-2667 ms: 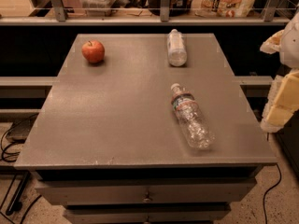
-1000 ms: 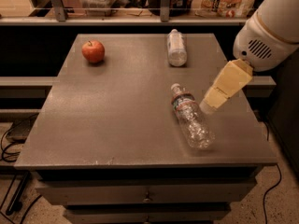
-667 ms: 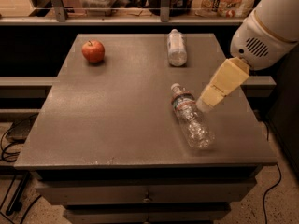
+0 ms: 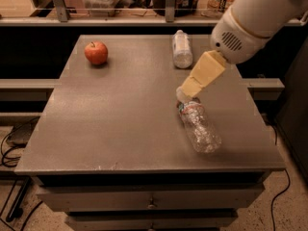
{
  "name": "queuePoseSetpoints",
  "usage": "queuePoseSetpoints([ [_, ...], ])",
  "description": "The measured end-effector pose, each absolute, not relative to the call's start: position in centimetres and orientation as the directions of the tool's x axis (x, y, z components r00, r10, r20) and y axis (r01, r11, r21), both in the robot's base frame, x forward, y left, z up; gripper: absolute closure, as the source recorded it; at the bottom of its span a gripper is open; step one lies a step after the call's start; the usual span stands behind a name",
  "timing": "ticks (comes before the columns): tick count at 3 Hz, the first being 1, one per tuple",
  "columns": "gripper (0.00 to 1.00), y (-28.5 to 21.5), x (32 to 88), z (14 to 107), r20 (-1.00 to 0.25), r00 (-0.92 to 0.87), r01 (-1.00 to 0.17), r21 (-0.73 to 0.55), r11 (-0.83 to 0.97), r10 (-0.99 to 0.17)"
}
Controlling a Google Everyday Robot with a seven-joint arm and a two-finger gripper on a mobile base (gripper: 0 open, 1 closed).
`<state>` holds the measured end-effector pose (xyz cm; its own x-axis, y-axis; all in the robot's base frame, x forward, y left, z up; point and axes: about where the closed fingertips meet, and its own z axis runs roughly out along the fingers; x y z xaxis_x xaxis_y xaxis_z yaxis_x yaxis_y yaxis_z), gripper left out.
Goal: Place water bottle upright
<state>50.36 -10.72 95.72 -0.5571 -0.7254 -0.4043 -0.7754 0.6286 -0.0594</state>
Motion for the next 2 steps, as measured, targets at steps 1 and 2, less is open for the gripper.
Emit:
queuePoseSetpoints([
  [1, 0.0, -9.8, 52.1, 94.8, -0.416, -0.576, -0.748, -0.08, 0.659, -0.704],
  [2, 0.0, -9.1, 53.2, 93.0, -0.413, -0.608, -0.719, -0.077, 0.691, -0.678],
])
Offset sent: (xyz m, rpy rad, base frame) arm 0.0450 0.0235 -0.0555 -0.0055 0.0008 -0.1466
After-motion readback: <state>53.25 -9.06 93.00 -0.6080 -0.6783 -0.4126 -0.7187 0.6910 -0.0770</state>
